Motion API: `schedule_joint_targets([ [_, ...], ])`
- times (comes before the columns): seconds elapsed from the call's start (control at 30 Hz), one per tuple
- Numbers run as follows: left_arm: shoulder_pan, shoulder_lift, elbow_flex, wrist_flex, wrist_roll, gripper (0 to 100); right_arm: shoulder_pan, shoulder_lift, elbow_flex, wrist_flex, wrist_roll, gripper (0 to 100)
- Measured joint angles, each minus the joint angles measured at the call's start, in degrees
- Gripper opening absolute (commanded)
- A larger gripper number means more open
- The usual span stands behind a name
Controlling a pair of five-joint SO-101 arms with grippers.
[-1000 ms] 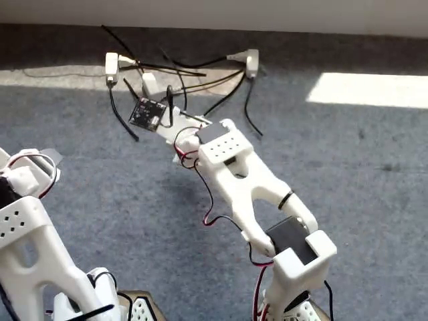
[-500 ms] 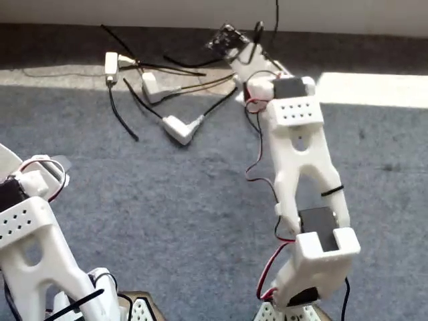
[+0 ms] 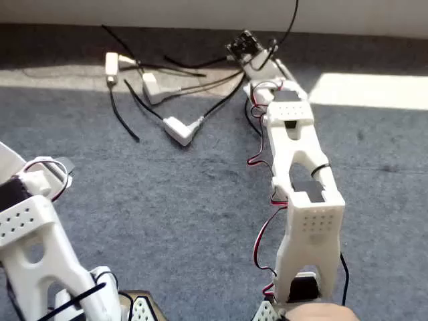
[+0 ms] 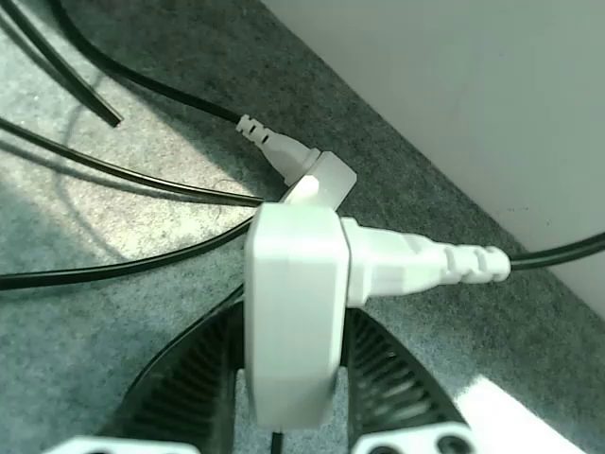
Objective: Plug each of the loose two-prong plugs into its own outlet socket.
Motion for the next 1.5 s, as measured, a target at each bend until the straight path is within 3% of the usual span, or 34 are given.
schedule_joint_targets([
  [0.13, 0.35, 0.00, 0.00, 0.00, -0.18, 29, 0.62, 0.88, 0.00, -3.08, -7.56, 26.8],
  [0.5, 1.32, 0.00, -1.41, 0.88, 0.00, 29, 4.92, 0.88, -9.14, -2.20, -14.68, 26.9],
  [0.63, 6.24, 0.00, -8.88, 5.27, 0.00, 29, 6.59, 0.88, -19.43, 8.26, -19.52, 26.9],
  [0.87, 18.20, -0.09, -31.74, 20.75, -0.18, 29, 8.53, 0.88, -46.51, 34.29, -29.63, 26.9],
  [1.03, 25.14, -0.88, -41.05, 29.27, -0.18, 29, 8.26, 0.79, -64.18, 52.92, -30.51, 26.9],
  [1.2, 27.52, -7.21, -42.11, 31.03, -0.26, 29, 8.44, 0.53, -77.36, 72.44, -30.51, 26.7],
  [1.37, 33.49, -23.47, -42.11, 31.03, -0.62, 29, 11.52, -1.76, -78.33, 74.73, -32.18, 26.7],
  [1.5, 41.32, -37.89, -38.42, 31.03, -6.42, 29, 16.79, -5.54, -78.42, 74.73, -42.55, 26.7],
])
